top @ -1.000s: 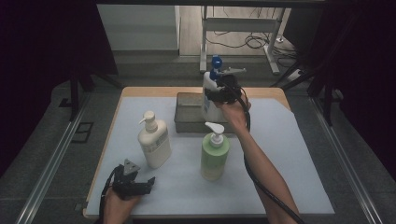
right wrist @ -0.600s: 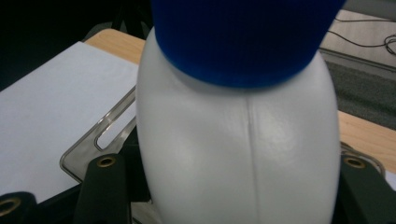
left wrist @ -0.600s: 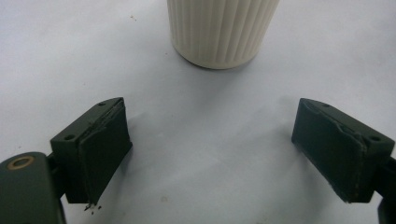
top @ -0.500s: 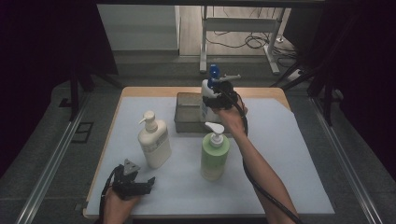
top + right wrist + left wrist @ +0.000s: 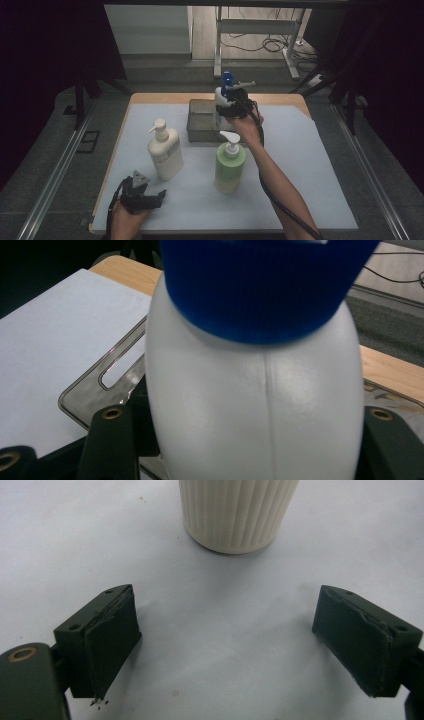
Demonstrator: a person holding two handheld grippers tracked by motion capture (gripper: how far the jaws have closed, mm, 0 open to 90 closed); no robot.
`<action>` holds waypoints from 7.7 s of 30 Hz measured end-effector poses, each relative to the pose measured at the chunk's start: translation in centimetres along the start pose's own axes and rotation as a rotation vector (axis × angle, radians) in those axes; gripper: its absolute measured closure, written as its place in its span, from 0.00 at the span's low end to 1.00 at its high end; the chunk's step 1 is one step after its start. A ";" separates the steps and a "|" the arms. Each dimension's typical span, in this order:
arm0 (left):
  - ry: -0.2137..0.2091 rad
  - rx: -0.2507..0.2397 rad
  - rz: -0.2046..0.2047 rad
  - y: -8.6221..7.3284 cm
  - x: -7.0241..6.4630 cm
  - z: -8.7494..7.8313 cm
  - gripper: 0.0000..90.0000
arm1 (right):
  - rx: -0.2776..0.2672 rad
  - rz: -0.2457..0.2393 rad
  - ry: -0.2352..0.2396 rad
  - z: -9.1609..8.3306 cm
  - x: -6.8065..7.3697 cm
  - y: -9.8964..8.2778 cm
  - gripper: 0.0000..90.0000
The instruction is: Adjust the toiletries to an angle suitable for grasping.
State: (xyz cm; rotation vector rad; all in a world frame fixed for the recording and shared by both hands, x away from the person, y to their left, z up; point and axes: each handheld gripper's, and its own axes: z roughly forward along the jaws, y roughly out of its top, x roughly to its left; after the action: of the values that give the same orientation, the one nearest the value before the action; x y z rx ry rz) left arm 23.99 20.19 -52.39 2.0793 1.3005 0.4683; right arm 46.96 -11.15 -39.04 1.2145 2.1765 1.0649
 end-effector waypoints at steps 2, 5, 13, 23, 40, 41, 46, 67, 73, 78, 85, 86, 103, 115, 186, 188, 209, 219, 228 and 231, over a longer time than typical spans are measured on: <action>0.000 0.000 0.000 0.0 0.0 0.0 0.12 | 0.001 -0.004 0.003 0.0 0.0 0.0 0.43; 0.000 0.000 0.000 0.0 0.0 0.0 0.12 | -0.003 -0.005 0.009 0.1 -0.1 0.0 0.43; 0.000 0.000 0.000 0.0 0.0 0.0 0.12 | -0.004 -0.029 0.031 -0.4 -0.5 -0.5 0.42; -0.001 0.000 0.001 0.0 0.0 0.0 0.12 | 0.006 -0.043 0.072 -1.0 -1.1 -2.6 0.43; 0.000 0.001 0.000 0.0 0.0 0.0 0.12 | 0.048 -0.027 0.147 -2.2 -2.4 -6.1 0.59; 0.000 0.001 0.001 0.0 0.0 0.0 0.12 | 0.048 -0.031 0.138 -2.3 -2.5 -6.3 0.61; 0.000 0.001 0.000 0.0 0.0 0.0 0.12 | 0.050 -0.023 0.095 -2.5 -3.4 -7.1 0.81; 0.000 0.002 0.001 0.0 0.0 0.0 0.12 | 0.079 0.051 0.045 1.8 -4.8 -5.9 1.00; 0.000 0.002 0.001 0.0 0.0 0.0 0.12 | 0.095 0.066 0.073 2.7 -5.0 -5.7 1.00; 0.000 0.002 0.001 0.0 0.0 0.0 0.12 | 0.090 0.076 0.081 3.0 -5.0 -5.7 1.00; 0.000 0.002 0.001 0.0 0.0 0.0 0.12 | 0.101 0.063 0.083 3.2 -4.7 -5.8 1.00; 0.000 0.002 0.001 0.0 0.0 0.0 0.12 | 0.104 0.062 0.084 3.2 -4.7 -5.8 1.00; 0.000 0.002 0.000 0.0 0.0 0.0 0.12 | 0.118 0.059 0.114 4.3 -3.6 -5.7 1.00; 0.000 0.001 -0.001 0.0 0.0 0.0 0.12 | 0.122 0.044 0.144 5.1 -2.4 -5.2 1.00; -0.001 0.001 0.003 0.1 0.0 0.0 0.12 | 0.158 -0.076 0.295 7.3 2.0 -3.3 0.98; -0.001 0.001 0.004 0.1 0.0 0.0 0.12 | 0.166 -0.083 0.284 7.3 2.0 -3.3 0.95; 0.000 0.000 0.000 0.0 0.0 0.0 0.12 | 0.131 -0.101 0.262 4.4 1.0 -3.8 0.64; -0.002 0.000 0.000 0.0 0.0 0.0 0.12 | 0.118 -0.101 0.269 2.9 0.4 -4.2 0.46; 0.000 0.001 0.002 0.0 0.0 0.0 0.12 | 0.102 -0.105 0.265 1.4 -0.1 -4.9 0.36; 0.000 0.001 0.002 0.0 0.0 0.0 0.12 | 0.097 -0.109 0.264 0.8 -0.4 -5.2 0.33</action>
State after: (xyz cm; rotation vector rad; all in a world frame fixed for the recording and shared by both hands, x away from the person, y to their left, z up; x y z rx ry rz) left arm 24.00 20.20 -52.38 2.0814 1.2992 0.4680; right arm 44.99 -12.83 -43.58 1.0300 2.4893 1.1395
